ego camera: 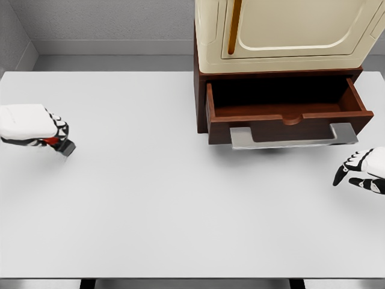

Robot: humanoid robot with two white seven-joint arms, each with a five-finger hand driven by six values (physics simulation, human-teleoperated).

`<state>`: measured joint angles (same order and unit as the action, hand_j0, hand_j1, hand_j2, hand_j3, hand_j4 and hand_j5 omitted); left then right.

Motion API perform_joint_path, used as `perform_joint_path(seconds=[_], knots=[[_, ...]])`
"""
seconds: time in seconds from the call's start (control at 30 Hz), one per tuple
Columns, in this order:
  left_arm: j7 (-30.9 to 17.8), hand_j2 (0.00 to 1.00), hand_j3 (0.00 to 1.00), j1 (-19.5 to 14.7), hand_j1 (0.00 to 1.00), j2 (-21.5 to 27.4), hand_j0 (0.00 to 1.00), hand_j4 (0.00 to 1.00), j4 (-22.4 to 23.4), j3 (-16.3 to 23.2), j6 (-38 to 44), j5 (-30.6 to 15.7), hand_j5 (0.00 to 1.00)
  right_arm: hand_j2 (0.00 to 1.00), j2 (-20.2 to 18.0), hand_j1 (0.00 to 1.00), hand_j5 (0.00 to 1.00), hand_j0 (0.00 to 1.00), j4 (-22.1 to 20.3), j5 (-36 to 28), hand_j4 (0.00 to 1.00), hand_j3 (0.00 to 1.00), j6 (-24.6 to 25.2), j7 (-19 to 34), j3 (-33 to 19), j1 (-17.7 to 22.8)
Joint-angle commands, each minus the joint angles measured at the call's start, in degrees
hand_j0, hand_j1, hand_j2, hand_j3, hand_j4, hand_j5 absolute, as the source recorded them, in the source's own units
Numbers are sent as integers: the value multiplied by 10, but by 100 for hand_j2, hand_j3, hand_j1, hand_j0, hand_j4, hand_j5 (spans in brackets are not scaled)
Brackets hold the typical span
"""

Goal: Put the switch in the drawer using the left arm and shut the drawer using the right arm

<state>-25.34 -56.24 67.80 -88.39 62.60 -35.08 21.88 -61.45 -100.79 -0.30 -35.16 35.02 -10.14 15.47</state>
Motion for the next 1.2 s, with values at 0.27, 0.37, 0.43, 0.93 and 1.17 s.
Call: perform_joint_path(seconds=[0.27,0.37,0.43,0.93,1.17], knots=[[1,38,38,-36,38,-93,38,38,-5,-3,1,-27,38,50,-1,50,50,50,0,-4,50,50,2,0,0,-1],[0,38,38,-45,38,-117,38,38,-4,-3,1,-45,38,50,-1,50,50,50,0,-4,50,50,2,0,-1,-1],[1,36,36,-46,36,-130,36,36,-3,-4,1,-55,36,50,-1,50,50,50,0,-4,50,50,2,0,-1,-1],[0,35,35,-86,35,-218,35,35,-2,-9,1,-133,35,50,-1,50,50,50,0,-4,50,50,2,0,0,-2],[0,35,35,-116,35,-267,35,35,-1,-17,1,-170,35,50,-1,50,50,50,0,-4,50,50,2,0,1,-2]])
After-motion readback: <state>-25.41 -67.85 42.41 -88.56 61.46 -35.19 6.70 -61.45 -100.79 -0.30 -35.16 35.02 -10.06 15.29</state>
